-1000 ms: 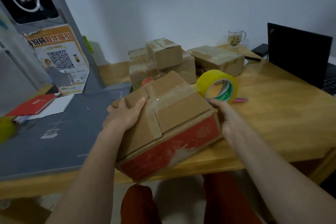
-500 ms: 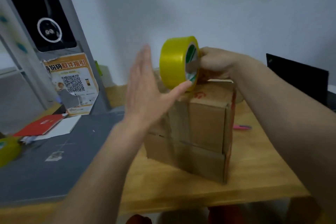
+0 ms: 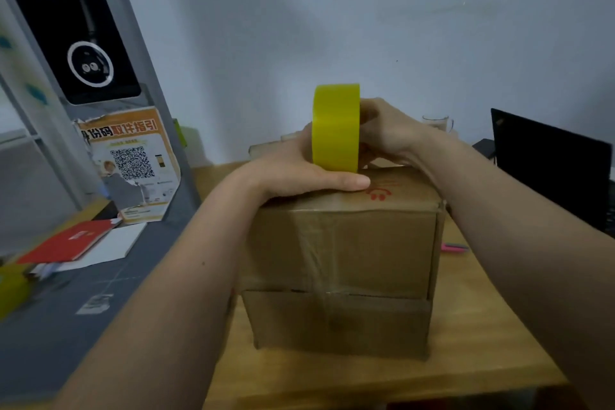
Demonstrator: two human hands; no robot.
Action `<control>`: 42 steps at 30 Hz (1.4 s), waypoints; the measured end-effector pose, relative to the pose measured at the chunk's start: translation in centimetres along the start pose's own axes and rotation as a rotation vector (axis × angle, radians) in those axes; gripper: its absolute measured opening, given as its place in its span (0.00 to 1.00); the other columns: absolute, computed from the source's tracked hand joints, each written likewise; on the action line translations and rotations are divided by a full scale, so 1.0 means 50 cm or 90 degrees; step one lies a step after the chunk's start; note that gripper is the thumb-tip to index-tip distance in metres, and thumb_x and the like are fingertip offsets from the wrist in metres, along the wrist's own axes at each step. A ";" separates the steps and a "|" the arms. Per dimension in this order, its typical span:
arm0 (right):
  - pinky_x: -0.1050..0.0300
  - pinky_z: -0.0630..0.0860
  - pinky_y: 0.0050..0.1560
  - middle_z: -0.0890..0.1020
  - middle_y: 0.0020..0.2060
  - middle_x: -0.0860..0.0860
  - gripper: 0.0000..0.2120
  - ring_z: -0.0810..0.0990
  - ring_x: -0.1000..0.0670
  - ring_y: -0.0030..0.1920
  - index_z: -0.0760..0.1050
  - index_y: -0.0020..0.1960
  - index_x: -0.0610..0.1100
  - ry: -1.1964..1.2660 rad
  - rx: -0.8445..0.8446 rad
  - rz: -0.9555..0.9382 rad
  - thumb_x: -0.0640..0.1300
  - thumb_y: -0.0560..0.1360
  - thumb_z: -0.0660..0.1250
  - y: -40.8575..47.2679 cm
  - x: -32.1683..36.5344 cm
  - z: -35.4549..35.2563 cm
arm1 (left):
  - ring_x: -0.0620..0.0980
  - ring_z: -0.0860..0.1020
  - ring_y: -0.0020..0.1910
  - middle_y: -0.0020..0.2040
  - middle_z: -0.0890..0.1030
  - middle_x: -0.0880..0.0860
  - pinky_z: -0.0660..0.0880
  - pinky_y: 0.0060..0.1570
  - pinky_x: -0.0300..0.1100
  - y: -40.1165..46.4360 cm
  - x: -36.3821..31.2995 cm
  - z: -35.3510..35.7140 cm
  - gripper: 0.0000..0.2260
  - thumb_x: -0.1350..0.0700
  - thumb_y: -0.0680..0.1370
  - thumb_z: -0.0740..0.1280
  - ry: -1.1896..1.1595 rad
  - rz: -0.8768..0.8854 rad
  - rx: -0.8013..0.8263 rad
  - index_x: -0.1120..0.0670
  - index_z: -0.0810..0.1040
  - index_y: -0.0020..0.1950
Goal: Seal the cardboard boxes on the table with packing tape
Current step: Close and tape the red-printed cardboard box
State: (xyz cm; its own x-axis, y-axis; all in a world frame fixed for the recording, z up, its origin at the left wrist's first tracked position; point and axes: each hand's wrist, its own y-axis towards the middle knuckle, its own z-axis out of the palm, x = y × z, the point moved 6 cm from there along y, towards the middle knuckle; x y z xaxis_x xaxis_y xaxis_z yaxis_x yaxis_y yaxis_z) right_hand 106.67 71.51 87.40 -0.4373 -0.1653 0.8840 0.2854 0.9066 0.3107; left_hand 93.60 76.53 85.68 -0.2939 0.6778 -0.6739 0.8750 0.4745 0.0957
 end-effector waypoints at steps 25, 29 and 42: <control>0.55 0.69 0.61 0.70 0.62 0.44 0.11 0.69 0.45 0.62 0.71 0.62 0.44 -0.698 -0.110 0.389 0.39 0.79 0.61 -0.196 -0.490 -0.082 | 0.50 0.83 0.45 0.52 0.82 0.49 0.77 0.33 0.40 0.008 -0.048 0.022 0.42 0.56 0.64 0.76 -0.520 0.067 -0.121 0.49 0.63 0.76; 0.55 0.69 0.59 0.72 0.60 0.44 0.09 0.70 0.44 0.61 0.71 0.59 0.42 -0.719 -0.136 0.341 0.37 0.79 0.60 -0.220 -0.481 -0.092 | 0.52 0.82 0.45 0.52 0.81 0.51 0.78 0.44 0.47 0.008 -0.049 0.022 0.41 0.58 0.63 0.75 -0.561 0.076 -0.112 0.52 0.65 0.74; 0.58 0.64 0.31 0.77 0.48 0.49 0.17 0.73 0.55 0.37 0.67 0.70 0.53 -0.252 -0.449 0.076 0.43 0.84 0.50 -0.263 -0.263 -0.162 | 0.52 0.80 0.47 0.51 0.79 0.52 0.79 0.33 0.42 0.008 -0.050 0.023 0.30 0.50 0.63 0.76 -0.565 0.054 -0.118 0.48 0.72 0.63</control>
State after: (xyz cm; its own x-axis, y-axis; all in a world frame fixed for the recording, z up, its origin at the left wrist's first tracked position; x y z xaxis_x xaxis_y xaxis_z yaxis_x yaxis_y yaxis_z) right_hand 115.60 58.62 74.52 -0.6012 0.1851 0.7773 0.7608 0.4300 0.4861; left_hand 95.15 74.38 86.55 0.2399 0.0699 -0.9683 0.7817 0.5776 0.2354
